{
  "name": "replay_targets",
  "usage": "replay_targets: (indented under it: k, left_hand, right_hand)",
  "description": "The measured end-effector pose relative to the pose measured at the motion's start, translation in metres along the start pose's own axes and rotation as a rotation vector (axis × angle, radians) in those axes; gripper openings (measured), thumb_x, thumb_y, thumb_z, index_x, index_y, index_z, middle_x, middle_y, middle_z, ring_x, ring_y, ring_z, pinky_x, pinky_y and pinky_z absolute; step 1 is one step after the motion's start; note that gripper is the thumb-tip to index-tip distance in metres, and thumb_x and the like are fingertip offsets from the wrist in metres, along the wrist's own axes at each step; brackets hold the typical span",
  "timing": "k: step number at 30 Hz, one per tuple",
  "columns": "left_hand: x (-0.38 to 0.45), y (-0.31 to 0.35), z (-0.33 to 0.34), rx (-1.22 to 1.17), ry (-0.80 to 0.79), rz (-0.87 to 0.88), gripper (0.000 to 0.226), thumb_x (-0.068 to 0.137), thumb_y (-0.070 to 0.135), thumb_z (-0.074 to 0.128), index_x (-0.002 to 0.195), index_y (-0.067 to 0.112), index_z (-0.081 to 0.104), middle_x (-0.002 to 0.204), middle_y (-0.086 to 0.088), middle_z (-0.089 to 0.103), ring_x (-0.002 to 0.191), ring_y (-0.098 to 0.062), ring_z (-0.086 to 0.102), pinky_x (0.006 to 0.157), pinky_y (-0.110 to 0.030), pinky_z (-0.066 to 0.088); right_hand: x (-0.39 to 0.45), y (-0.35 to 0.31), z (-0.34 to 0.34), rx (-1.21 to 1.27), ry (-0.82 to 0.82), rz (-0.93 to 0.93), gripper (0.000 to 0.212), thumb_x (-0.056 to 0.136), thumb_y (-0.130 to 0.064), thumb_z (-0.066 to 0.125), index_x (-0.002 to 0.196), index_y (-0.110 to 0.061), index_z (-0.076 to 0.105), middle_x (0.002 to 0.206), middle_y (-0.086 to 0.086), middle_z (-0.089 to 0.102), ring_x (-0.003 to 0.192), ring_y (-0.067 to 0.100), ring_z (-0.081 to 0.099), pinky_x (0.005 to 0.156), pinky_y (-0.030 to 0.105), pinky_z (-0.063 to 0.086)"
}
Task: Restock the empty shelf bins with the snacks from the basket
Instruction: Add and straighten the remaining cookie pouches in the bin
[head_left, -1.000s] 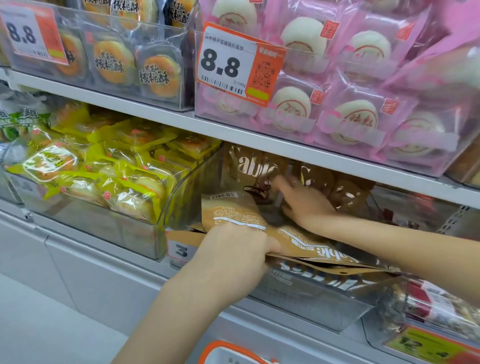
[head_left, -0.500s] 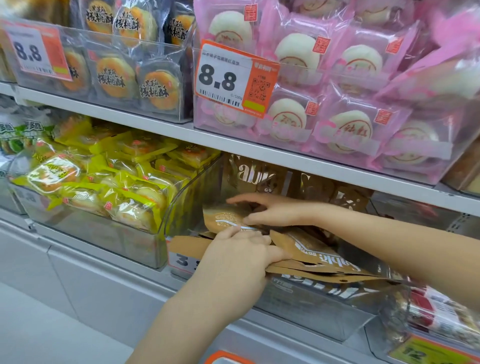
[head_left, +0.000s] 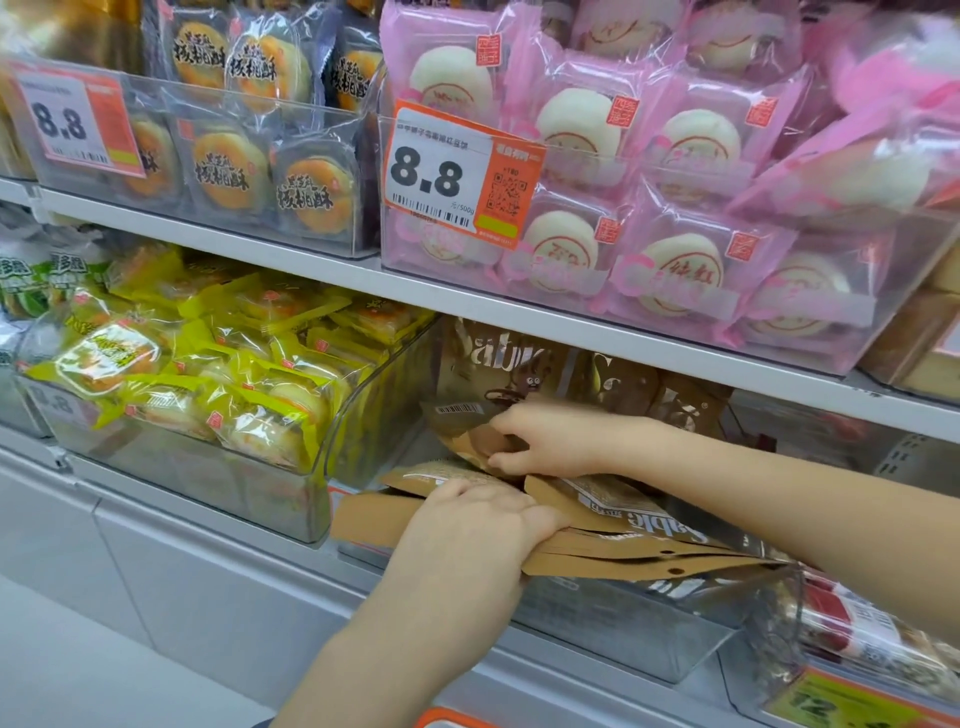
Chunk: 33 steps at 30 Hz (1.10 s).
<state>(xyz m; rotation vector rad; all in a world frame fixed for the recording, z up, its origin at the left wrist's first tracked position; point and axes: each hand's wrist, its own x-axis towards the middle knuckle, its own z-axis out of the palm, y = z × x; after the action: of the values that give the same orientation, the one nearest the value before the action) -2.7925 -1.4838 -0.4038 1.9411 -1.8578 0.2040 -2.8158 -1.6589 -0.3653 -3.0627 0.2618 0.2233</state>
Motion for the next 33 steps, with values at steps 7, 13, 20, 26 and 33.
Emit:
replay_targets:
  k: [7, 13, 20, 26, 33]
  left_hand:
    - [0.006, -0.001, -0.002, 0.041, 0.011, -0.042, 0.04, 0.046, 0.023, 0.054, 0.08, 0.039, 0.069, 0.07, 0.019, 0.066, 0.068, -0.003, 0.065, 0.062, -0.021, 0.045]
    - [0.013, -0.002, -0.004, 0.125, -0.129, -0.094, 0.04, 0.088, 0.014, 0.049, 0.123, 0.034, 0.049, 0.124, 0.009, 0.056, 0.117, -0.014, 0.048, 0.088, -0.033, 0.025]
    - [0.008, -0.002, 0.0, 0.092, -0.024, -0.072, 0.033, 0.087, 0.014, 0.049, 0.114, 0.033, 0.055, 0.108, 0.006, 0.063, 0.105, -0.017, 0.054, 0.086, -0.034, 0.03]
    - [0.008, 0.0, -0.002, 0.096, -0.052, -0.095, 0.037, 0.086, 0.01, 0.048, 0.116, 0.032, 0.053, 0.111, 0.006, 0.061, 0.107, -0.018, 0.052, 0.089, -0.035, 0.031]
    - [0.009, 0.0, -0.001, 0.085, -0.036, -0.105, 0.033, 0.087, 0.013, 0.052, 0.112, 0.034, 0.054, 0.109, 0.009, 0.061, 0.106, -0.015, 0.053, 0.083, -0.035, 0.028]
  right_hand:
    - [0.006, -0.006, -0.007, -0.077, 0.238, 0.114, 0.023, 0.101, -0.031, 0.035, 0.094, -0.016, 0.05, 0.07, -0.004, 0.042, 0.069, 0.02, 0.05, 0.059, 0.031, 0.036]
    - [0.027, -0.027, -0.028, 0.378, 0.371, 0.324, 0.043, 0.093, -0.057, 0.033, 0.091, -0.031, 0.067, 0.081, -0.011, 0.058, 0.073, 0.005, 0.048, 0.059, 0.026, 0.032]
    - [0.024, -0.015, -0.01, 0.127, 0.374, 0.207, 0.026, 0.085, -0.048, 0.06, 0.099, -0.027, 0.054, 0.082, -0.01, 0.056, 0.082, 0.017, 0.058, 0.057, 0.026, 0.041]
    - [0.007, -0.01, 0.009, 0.073, 0.008, 0.405, 0.033, 0.092, -0.031, 0.057, 0.12, -0.014, 0.054, 0.114, 0.004, 0.057, 0.092, 0.016, 0.052, 0.076, 0.027, 0.045]
    - [0.025, -0.028, -0.018, 0.178, 0.498, 0.286, 0.025, 0.095, -0.041, 0.041, 0.086, -0.028, 0.06, 0.094, -0.008, 0.065, 0.082, 0.012, 0.06, 0.069, 0.03, 0.046]
